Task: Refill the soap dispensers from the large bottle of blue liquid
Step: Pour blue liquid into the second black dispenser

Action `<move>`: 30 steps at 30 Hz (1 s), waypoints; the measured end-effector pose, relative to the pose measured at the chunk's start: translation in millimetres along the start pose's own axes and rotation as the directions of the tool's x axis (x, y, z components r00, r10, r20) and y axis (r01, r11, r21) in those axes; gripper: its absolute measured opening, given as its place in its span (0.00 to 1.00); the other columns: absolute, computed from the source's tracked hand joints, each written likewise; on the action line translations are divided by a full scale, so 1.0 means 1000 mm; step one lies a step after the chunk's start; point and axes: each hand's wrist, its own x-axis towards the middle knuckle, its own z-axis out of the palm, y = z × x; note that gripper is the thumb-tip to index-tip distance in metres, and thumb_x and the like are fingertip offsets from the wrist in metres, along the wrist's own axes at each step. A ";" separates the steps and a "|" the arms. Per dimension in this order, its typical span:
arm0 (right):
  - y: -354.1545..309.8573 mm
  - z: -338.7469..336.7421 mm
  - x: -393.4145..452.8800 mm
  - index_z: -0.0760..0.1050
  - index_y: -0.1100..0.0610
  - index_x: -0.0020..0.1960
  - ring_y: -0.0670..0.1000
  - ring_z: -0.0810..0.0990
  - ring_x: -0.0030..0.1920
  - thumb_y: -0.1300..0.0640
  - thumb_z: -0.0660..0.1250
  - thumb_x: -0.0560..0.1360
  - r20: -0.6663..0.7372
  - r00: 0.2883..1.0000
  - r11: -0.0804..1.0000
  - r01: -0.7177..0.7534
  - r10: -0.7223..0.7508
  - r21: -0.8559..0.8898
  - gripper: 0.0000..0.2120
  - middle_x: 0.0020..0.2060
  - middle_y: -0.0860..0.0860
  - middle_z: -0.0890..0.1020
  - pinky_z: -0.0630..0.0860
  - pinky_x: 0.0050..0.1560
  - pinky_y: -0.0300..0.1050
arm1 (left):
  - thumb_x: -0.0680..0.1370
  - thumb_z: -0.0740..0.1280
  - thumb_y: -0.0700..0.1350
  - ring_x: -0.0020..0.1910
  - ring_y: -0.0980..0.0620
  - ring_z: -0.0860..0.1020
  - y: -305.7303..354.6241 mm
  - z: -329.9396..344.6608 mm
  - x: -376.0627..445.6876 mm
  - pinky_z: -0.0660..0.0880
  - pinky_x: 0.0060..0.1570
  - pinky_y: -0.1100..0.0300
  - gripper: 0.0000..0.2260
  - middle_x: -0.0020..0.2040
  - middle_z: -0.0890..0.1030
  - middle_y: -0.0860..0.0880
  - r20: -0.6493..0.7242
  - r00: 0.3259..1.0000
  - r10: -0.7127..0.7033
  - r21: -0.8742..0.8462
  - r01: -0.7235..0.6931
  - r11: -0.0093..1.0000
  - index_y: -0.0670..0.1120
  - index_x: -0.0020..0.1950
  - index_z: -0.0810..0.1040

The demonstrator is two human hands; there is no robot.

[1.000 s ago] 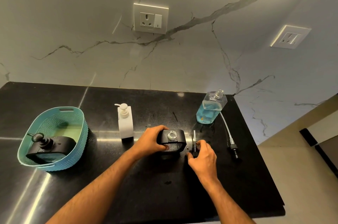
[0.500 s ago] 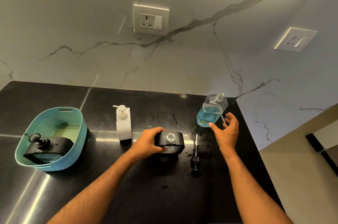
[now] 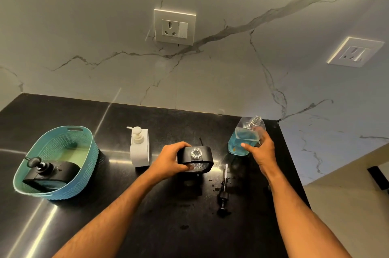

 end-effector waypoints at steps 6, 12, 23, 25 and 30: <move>0.008 -0.008 0.010 0.77 0.59 0.65 0.55 0.84 0.57 0.69 0.81 0.64 0.006 1.000 1.000 -0.030 0.030 0.002 0.32 0.57 0.56 0.84 0.83 0.55 0.51 | 0.69 0.81 0.42 0.57 0.59 0.80 0.004 0.003 0.007 0.78 0.60 0.61 0.24 0.57 0.82 0.56 -0.010 1.000 -0.005 -0.005 0.005 1.000 0.51 0.62 0.79; 0.010 -0.006 0.001 0.80 0.55 0.59 0.52 0.85 0.55 0.62 0.84 0.62 -0.041 0.999 1.000 -0.009 0.009 0.001 0.27 0.53 0.52 0.85 0.84 0.50 0.46 | 0.68 0.81 0.43 0.56 0.61 0.80 0.007 0.005 0.010 0.78 0.57 0.64 0.23 0.56 0.82 0.58 -0.023 1.000 -0.005 -0.006 0.005 1.000 0.53 0.61 0.79; -0.008 0.017 -0.033 0.83 0.53 0.57 0.45 0.85 0.52 0.56 0.85 0.61 -0.238 0.959 0.987 0.131 -0.151 -0.098 0.26 0.51 0.45 0.86 0.85 0.49 0.47 | 0.67 0.82 0.45 0.54 0.62 0.81 0.016 0.002 -0.002 0.80 0.57 0.61 0.24 0.54 0.83 0.59 -0.110 0.994 0.027 0.006 -0.026 1.000 0.52 0.60 0.81; -0.018 0.020 -0.041 0.82 0.52 0.58 0.43 0.85 0.52 0.54 0.85 0.62 -0.268 0.941 0.976 0.179 -0.205 -0.120 0.26 0.51 0.42 0.86 0.84 0.48 0.43 | 0.67 0.82 0.45 0.53 0.62 0.81 0.019 0.001 -0.006 0.80 0.57 0.60 0.23 0.54 0.83 0.58 -0.131 0.991 0.029 0.008 -0.028 1.000 0.53 0.60 0.81; -0.051 0.027 -0.064 0.81 0.50 0.59 0.45 0.84 0.54 0.47 0.84 0.63 -0.297 0.883 0.927 0.311 -0.363 -0.207 0.27 0.53 0.41 0.83 0.82 0.46 0.36 | 0.66 0.82 0.44 0.51 0.62 0.81 0.027 -0.002 -0.013 0.81 0.54 0.59 0.23 0.51 0.84 0.58 -0.170 0.985 0.042 0.022 -0.039 0.999 0.52 0.59 0.82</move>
